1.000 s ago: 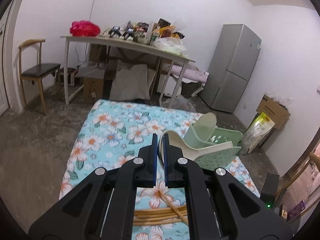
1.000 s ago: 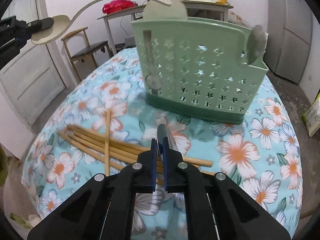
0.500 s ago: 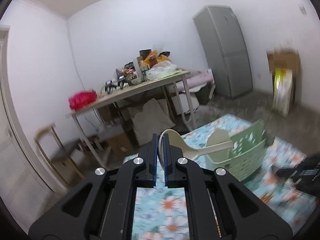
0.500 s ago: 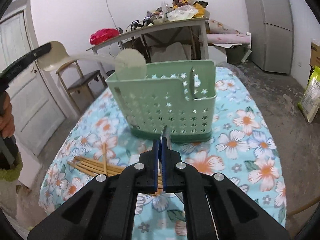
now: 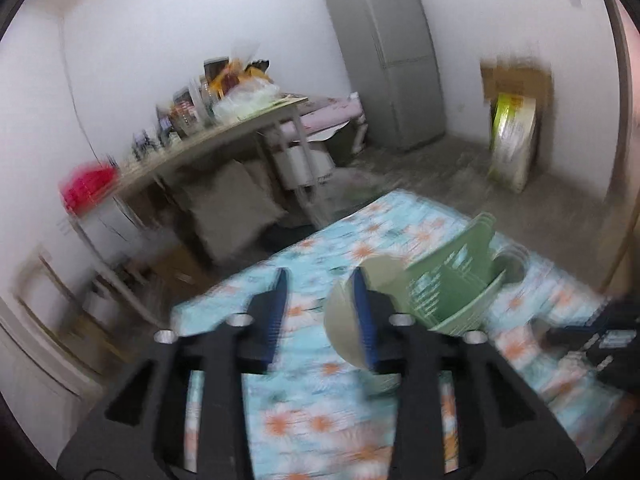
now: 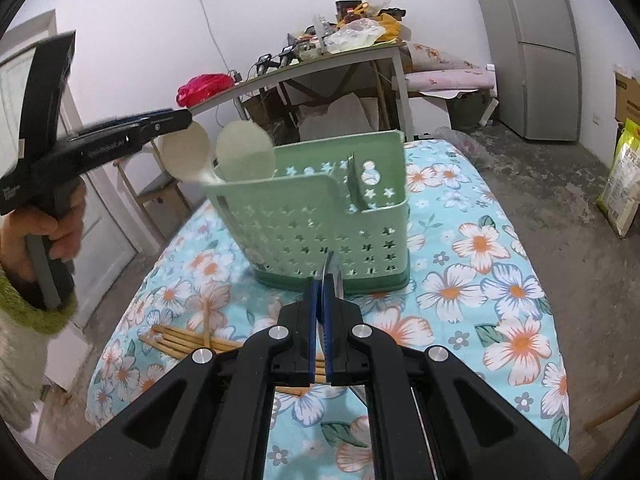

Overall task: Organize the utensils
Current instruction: 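Lower the white spoon into the green caddy and open the left tool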

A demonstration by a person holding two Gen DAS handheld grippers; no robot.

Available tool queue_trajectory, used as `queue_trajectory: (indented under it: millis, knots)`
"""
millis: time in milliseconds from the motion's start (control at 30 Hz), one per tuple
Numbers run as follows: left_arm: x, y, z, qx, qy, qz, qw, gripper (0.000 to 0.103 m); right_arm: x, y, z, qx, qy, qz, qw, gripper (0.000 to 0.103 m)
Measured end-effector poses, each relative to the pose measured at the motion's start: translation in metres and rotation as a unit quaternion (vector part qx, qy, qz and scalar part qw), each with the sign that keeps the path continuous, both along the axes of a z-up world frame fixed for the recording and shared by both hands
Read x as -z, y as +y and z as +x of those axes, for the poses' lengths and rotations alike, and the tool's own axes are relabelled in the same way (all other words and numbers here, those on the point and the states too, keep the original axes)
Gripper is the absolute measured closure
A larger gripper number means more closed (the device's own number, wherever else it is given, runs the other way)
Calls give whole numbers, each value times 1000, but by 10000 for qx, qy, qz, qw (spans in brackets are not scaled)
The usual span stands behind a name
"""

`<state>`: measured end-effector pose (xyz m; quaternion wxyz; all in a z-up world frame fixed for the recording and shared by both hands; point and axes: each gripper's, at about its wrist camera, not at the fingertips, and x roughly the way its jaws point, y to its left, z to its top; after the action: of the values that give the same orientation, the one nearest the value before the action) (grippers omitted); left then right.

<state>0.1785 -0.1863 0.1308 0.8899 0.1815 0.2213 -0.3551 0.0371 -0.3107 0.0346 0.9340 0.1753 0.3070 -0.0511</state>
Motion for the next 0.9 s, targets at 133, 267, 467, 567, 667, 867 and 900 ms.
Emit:
queue_trajectory:
  millis: [133, 267, 467, 567, 667, 867, 900]
  knots:
    - [1, 25, 20, -63, 837, -1225, 9889, 53, -8, -13, -5, 52, -142, 170, 9997, 100]
    - [10, 52, 28, -378, 1330, -2087, 9682, 48, -23, -31, -8, -32, -467, 554, 9974, 100]
    - [32, 80, 21, -852, 1527, -2203, 9596, 45, -67, -51, -5, -487, -1324, 1105, 9838, 100]
    - [44, 91, 20, -993, 1633, -2161, 9575, 45, -92, -58, 0, -731, -1763, 1231, 9739, 100]
    - [57, 105, 13, -1142, 1767, -2127, 9542, 44, -115, -69, 8, -964, -2199, 1344, 9614, 100]
    - [73, 125, 3, -1311, 1881, -2069, 9511, 43, -129, -80, 43, -1202, -2449, 1221, 9543, 100]
    - [75, 127, 1, -1338, 1884, -2061, 9508, 43, -125, -83, 53, -1247, -2404, 1273, 9542, 100]
